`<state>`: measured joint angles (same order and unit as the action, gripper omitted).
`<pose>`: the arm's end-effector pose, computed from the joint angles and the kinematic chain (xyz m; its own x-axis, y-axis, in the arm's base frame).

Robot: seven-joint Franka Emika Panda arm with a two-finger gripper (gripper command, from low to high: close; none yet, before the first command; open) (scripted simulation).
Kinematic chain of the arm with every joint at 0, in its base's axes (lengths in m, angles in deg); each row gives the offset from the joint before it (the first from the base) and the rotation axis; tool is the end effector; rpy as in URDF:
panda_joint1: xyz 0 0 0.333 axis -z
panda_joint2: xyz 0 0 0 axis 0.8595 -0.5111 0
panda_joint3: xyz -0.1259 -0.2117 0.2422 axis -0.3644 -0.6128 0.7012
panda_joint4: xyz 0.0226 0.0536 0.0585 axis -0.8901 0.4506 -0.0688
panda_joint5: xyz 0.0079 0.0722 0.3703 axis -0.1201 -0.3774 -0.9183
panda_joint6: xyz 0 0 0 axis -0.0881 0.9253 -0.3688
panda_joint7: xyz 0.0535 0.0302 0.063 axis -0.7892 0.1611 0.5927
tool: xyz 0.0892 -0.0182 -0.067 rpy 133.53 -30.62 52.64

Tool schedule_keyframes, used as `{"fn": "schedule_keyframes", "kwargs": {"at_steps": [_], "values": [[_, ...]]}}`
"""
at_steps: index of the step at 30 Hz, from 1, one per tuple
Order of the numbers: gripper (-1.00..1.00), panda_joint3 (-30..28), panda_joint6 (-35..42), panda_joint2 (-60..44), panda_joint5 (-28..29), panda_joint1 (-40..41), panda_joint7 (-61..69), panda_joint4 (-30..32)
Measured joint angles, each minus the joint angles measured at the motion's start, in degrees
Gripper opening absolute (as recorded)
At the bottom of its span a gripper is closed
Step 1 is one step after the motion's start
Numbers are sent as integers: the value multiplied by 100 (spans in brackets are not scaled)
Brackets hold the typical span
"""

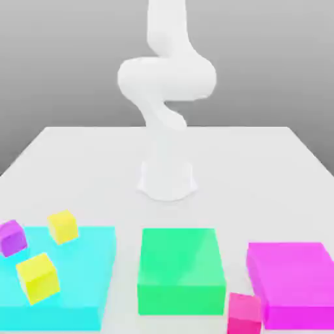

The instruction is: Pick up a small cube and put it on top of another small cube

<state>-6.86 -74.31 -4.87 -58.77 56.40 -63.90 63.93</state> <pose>0.3494 0.0060 0.6953 0.5876 -0.6381 0.4976 -0.4572 -0.7692 -0.4464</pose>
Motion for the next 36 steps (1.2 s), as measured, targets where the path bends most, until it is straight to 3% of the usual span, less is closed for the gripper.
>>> {"fn": "schedule_keyframes", "kwargs": {"at_steps": [14,21,26,31,32,36], "values": [[0,-511,-1028,-2944,-367,-1288,3288,282],[0,-387,-1541,-4395,-491,-1606,4870,422],[0,-218,-1917,-5412,-270,-1622,5780,527],[0,-102,-2653,-6446,-258,-1569,6023,400],[-100,-83,-2770,-6593,-269,-1554,6036,373],[-100,-83,-2758,-6592,-267,-1553,6034,373]]}}
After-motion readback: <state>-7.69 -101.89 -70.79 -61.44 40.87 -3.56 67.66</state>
